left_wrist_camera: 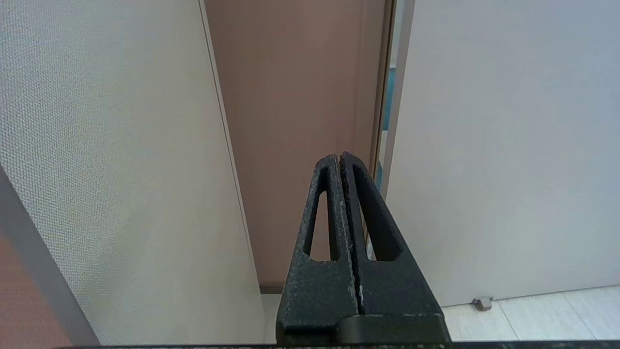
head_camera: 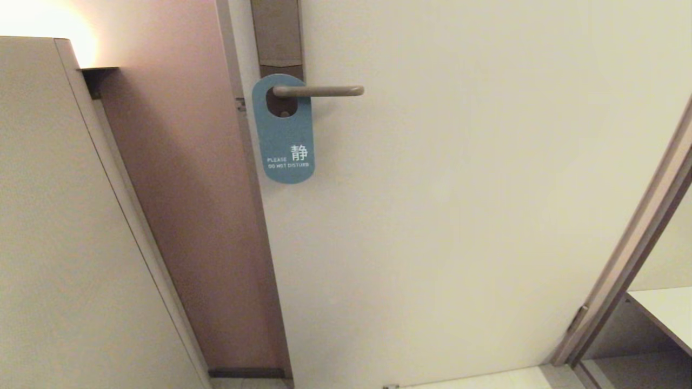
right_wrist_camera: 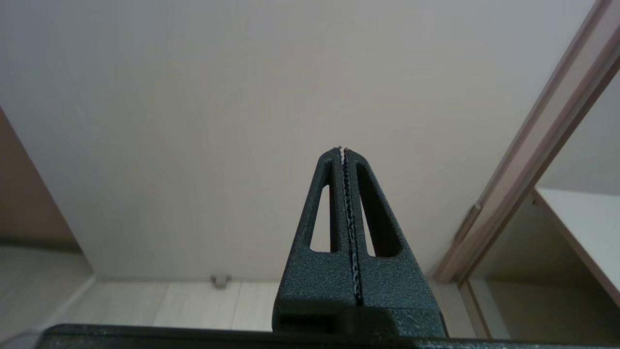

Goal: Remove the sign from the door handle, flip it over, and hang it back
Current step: Take down the sign

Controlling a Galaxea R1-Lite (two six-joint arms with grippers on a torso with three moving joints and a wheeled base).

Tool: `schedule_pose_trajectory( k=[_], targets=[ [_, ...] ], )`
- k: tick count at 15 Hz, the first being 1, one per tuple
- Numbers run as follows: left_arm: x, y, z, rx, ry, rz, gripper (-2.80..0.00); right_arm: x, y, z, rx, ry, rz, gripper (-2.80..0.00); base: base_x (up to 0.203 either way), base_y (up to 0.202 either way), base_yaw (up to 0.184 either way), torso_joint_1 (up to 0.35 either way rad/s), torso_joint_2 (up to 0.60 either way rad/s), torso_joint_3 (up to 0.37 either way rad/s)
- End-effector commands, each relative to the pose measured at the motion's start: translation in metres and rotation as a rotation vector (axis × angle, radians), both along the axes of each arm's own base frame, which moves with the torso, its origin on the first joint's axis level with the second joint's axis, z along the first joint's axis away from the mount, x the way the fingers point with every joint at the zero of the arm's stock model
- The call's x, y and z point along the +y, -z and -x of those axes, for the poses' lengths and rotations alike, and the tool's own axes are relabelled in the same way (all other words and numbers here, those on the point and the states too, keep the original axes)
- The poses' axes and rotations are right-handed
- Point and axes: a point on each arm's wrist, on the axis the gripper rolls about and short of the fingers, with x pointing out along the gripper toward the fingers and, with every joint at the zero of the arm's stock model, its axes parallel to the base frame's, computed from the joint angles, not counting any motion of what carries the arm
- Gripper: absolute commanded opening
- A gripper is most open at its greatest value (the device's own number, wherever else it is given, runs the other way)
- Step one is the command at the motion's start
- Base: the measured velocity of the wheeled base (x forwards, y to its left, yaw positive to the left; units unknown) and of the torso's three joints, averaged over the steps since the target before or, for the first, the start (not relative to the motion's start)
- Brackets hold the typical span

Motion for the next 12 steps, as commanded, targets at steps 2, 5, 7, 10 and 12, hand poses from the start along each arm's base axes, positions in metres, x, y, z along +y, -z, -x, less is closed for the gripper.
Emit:
schedule_pose_trajectory(
  k=[2, 5, 7, 10, 12],
  targets=[
    [0.0000, 0.0000, 0.0000, 0.000, -0.001, 0.000, -2.80, 0.0000, 0.0011, 0.0036, -0.047, -0.001, -0.001, -2.80, 0.000, 0.000, 0.000, 0.000, 0.00, 0.000],
    [0.0000, 0.0001, 0.0000, 0.001, 0.000, 0.000, -2.80, 0.0000, 0.0011, 0.0036, -0.047, -0.001, -0.001, -2.80, 0.000, 0.000, 0.000, 0.000, 0.00, 0.000],
    [0.0000, 0.0000, 0.0000, 0.000, 0.000, 0.000, -2.80, 0.0000, 0.0011, 0.0036, -0.047, -0.001, -0.001, -2.80, 0.000, 0.000, 0.000, 0.000, 0.00, 0.000],
    [0.0000, 0.0001, 0.0000, 0.001, -0.001, 0.000, -2.80, 0.0000, 0.0011, 0.0036, -0.047, -0.001, -0.001, -2.80, 0.000, 0.000, 0.000, 0.000, 0.00, 0.000],
    [0.0000, 0.0000, 0.0000, 0.000, -0.002, 0.000, -2.80, 0.0000, 0.0011, 0.0036, -0.047, -0.001, -0.001, -2.80, 0.000, 0.000, 0.000, 0.000, 0.00, 0.000]
  ],
)
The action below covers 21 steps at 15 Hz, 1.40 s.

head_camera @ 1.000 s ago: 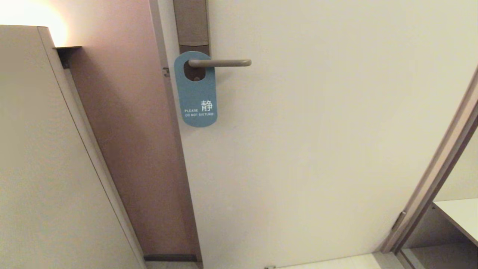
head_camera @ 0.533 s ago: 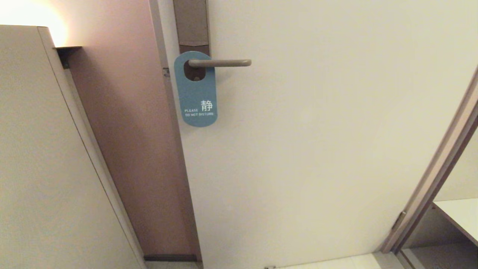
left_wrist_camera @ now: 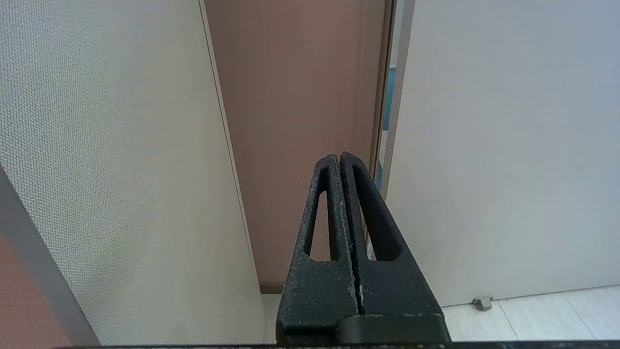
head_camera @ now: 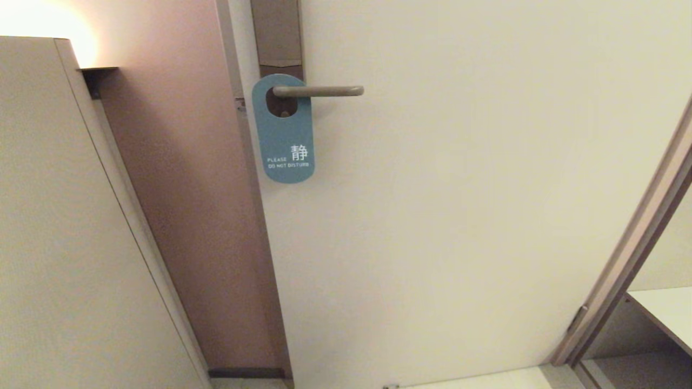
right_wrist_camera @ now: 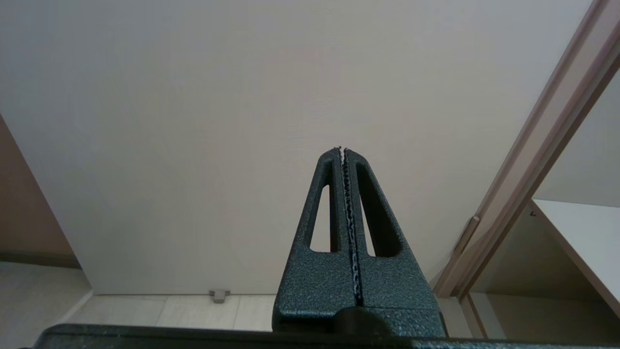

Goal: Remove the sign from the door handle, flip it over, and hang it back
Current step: Take down the sign

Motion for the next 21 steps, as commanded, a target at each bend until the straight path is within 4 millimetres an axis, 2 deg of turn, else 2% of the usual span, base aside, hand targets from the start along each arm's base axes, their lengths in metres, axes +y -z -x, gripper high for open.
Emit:
schedule_pose_trajectory(
  k=[1, 18, 21],
  targets=[
    [0.000, 0.000, 0.000, -0.001, 0.000, 0.001, -2.80, 0.000, 0.000, 0.000, 0.000, -0.001, 0.001, -2.80, 0.000, 0.000, 0.000, 0.000, 0.00, 0.000],
    [0.000, -0.001, 0.000, -0.003, 0.000, -0.012, -2.80, 0.000, 0.000, 0.000, 0.000, -0.001, 0.001, -2.80, 0.000, 0.000, 0.000, 0.000, 0.00, 0.000],
    [-0.001, -0.018, 0.006, -0.062, 0.028, -0.008, -2.80, 0.000, 0.000, 0.000, 0.000, -0.001, 0.001, -2.80, 0.000, 0.000, 0.000, 0.000, 0.00, 0.000]
  ],
)
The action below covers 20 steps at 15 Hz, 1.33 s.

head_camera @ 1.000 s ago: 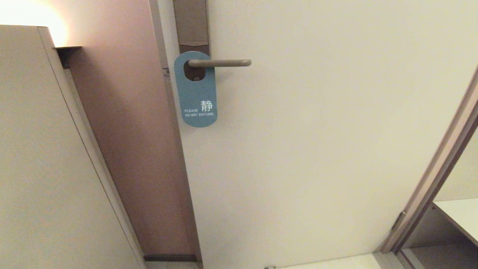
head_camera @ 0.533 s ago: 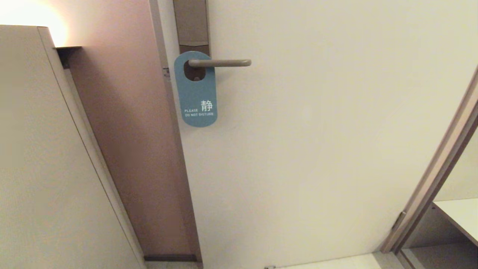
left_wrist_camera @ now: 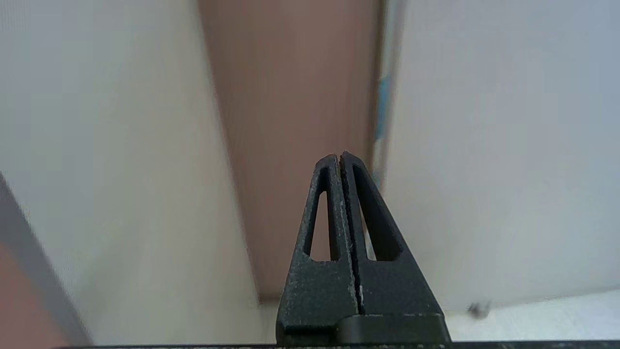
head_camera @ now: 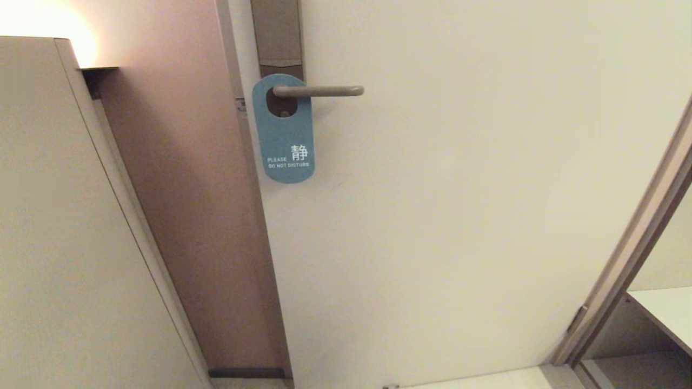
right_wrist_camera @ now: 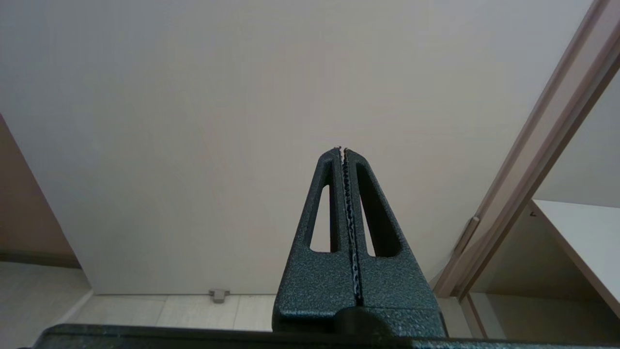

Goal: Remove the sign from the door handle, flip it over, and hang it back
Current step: Take down the sign

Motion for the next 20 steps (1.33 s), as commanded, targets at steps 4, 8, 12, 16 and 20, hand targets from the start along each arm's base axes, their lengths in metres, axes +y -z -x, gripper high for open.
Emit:
schedule_pose_trajectory(
  k=[4, 8, 12, 16, 20],
  targets=[
    [-0.001, -0.025, 0.011, -0.054, 0.030, -0.016, -2.80, 0.000, 0.000, 0.000, 0.000, -0.001, 0.001, -2.80, 0.000, 0.000, 0.000, 0.000, 0.00, 0.000],
    [-0.001, -0.044, 0.014, -0.031, 0.028, -0.045, -2.80, 0.000, 0.000, 0.000, 0.000, -0.001, 0.001, -2.80, 0.000, 0.000, 0.000, 0.000, 0.00, 0.000],
    [-0.001, -0.082, -0.001, 0.029, 0.032, -0.044, -2.80, 0.000, 0.000, 0.000, 0.000, -0.001, 0.001, -2.80, 0.000, 0.000, 0.000, 0.000, 0.00, 0.000],
    [-0.001, -0.127, -0.019, 0.047, 0.033, -0.045, -2.80, 0.000, 0.000, 0.000, 0.000, -0.001, 0.001, -2.80, 0.000, 0.000, 0.000, 0.000, 0.00, 0.000],
    [-0.001, -0.157, -0.045, 0.084, 0.043, -0.041, -2.80, 0.000, 0.000, 0.000, 0.000, -0.001, 0.001, -2.80, 0.000, 0.000, 0.000, 0.000, 0.00, 0.000]
  ],
)
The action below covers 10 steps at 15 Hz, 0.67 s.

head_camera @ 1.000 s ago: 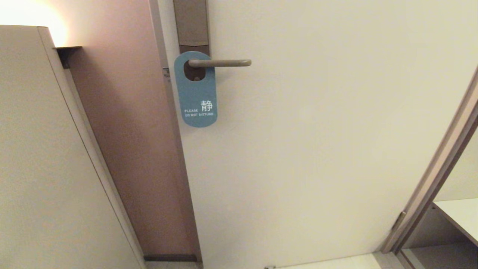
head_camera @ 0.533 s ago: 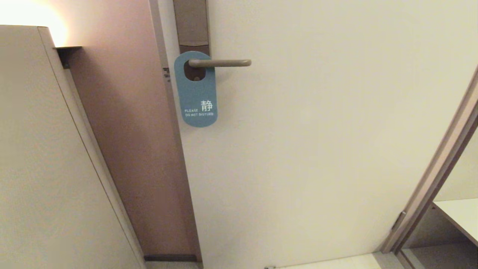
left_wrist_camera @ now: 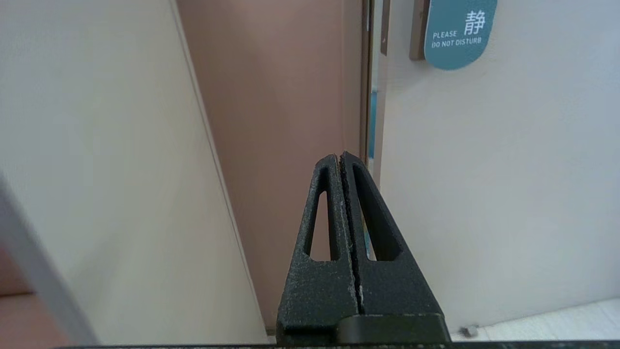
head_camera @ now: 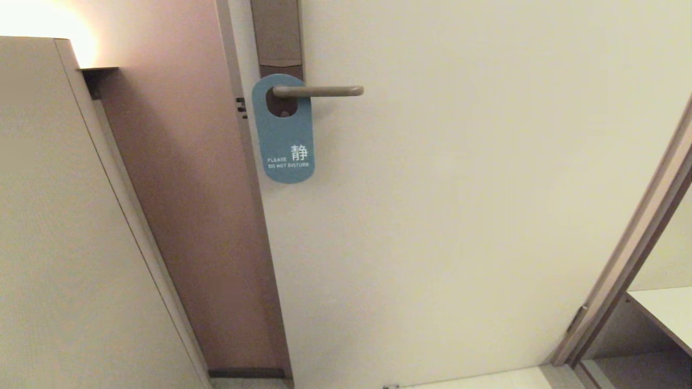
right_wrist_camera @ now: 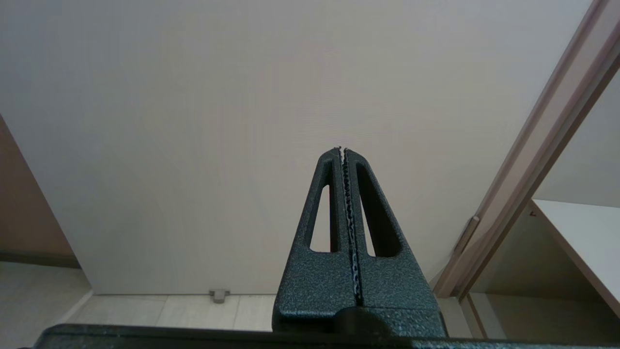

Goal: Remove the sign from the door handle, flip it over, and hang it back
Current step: Take down the sign

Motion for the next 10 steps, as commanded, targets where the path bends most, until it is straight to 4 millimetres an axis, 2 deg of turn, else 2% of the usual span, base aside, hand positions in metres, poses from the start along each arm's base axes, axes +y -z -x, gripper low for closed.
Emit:
schedule_pose_trajectory(
  k=[1, 5, 10],
  targets=[
    [0.000, -0.008, -0.026, 0.082, 0.008, 0.002, -2.80, 0.000, 0.000, 0.000, 0.000, 0.000, 0.001, -2.80, 0.000, 0.000, 0.000, 0.000, 0.00, 0.000],
    [-0.003, -0.019, -0.075, 0.155, 0.109, 0.039, -2.80, 0.000, 0.000, 0.000, 0.000, 0.000, 0.001, -2.80, 0.000, 0.000, 0.000, 0.000, 0.00, 0.000],
    [-0.002, -0.032, -0.167, 0.166, 0.236, 0.128, -2.80, 0.000, 0.000, 0.000, 0.000, 0.000, 0.001, -2.80, 0.000, 0.000, 0.000, 0.000, 0.00, 0.000]
  ],
)
